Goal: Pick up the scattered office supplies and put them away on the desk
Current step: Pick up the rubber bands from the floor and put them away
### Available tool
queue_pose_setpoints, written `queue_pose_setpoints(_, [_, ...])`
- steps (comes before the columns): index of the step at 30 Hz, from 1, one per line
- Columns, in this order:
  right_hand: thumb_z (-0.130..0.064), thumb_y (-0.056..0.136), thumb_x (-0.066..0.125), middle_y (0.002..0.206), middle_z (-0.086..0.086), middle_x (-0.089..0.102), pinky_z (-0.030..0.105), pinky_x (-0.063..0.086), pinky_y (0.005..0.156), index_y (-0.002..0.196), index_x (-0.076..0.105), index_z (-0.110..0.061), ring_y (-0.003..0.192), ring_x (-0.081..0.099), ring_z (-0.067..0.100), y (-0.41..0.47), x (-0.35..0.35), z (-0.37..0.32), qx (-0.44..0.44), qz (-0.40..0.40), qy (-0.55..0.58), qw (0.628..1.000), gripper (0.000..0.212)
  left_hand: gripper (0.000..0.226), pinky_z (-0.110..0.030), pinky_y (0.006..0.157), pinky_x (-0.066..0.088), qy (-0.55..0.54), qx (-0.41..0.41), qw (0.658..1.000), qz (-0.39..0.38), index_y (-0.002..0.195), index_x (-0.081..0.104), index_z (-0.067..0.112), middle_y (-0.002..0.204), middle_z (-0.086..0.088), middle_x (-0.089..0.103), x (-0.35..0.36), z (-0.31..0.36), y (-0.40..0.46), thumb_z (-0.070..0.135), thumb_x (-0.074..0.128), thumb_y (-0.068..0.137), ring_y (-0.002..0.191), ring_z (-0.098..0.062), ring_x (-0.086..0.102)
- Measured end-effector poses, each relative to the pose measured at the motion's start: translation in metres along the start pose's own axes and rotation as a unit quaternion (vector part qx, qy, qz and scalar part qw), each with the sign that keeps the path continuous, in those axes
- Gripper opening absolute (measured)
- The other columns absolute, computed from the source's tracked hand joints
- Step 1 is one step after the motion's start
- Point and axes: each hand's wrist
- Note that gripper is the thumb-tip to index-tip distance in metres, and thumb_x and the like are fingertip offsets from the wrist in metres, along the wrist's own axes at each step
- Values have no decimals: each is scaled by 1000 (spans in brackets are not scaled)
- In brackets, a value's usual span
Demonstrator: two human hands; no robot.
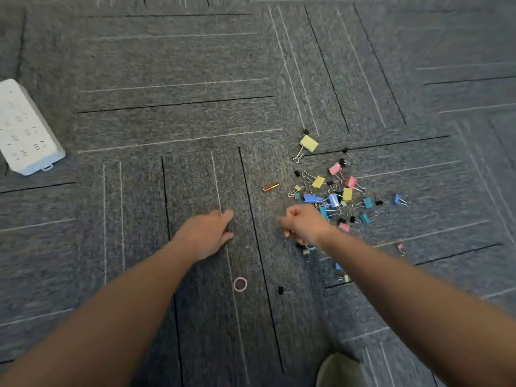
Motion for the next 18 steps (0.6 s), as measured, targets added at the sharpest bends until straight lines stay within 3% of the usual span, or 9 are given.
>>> queue_pose_setpoints(2, [-6,91,59,67,7,62,25,32,41,67,39,-15,42,43,11,-9,-3,14,7,10,-81,997,33,28,-39,66,48,6,14,999,-36,108,37,19,105,-9,50,3,-1,1,45,42,96,81,-28,55])
queue_pose_setpoints(6, [-19,97,52,78,3,59,31,46,54,86,46,-17,59,50,14,-23,-14,24,-18,19,-298,954,13,42,-33,68,43,38,67,991,-106,122,37,21,112,-5,48,6,-12,-1,52,42,94,90,-25,56])
queue_pose_setpoints(10, [-41,99,43,76,-3,61,25,41,45,101,50,-24,55,53,9,-9,-23,12,-60,77,-440,892,19,27,-32,60,42,130,107,984,-61,111,44,18,102,-3,50,6,-8,0,39,28,101,74,-20,53])
queue_pose_setpoints(12, [-30,100,44,78,0,63,30,49,47,111,48,-24,57,56,14,9,-19,-2,-99,106,-469,871,13,25,-30,55,38,129,88,988,-17,102,46,16,87,0,47,6,-3,-2,34,28,101,63,-17,47])
queue_pose_setpoints(15, [-3,91,54,82,4,63,34,48,44,121,37,-25,58,57,22,40,-7,-24,-125,104,-531,832,41,19,-30,53,36,104,46,994,11,92,40,17,74,4,41,9,1,-5,31,30,100,57,-17,43])
queue_pose_setpoints(18, [-5,95,49,85,7,63,35,45,47,124,33,-20,62,56,25,65,3,-35,-106,89,-576,805,36,16,-33,51,39,71,22,997,19,87,33,18,64,6,39,10,-3,-7,29,32,99,53,-18,43])
Point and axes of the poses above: each hand's wrist, its own y-axis towards the middle knuckle, its own x-axis out of the palm, z = x × y
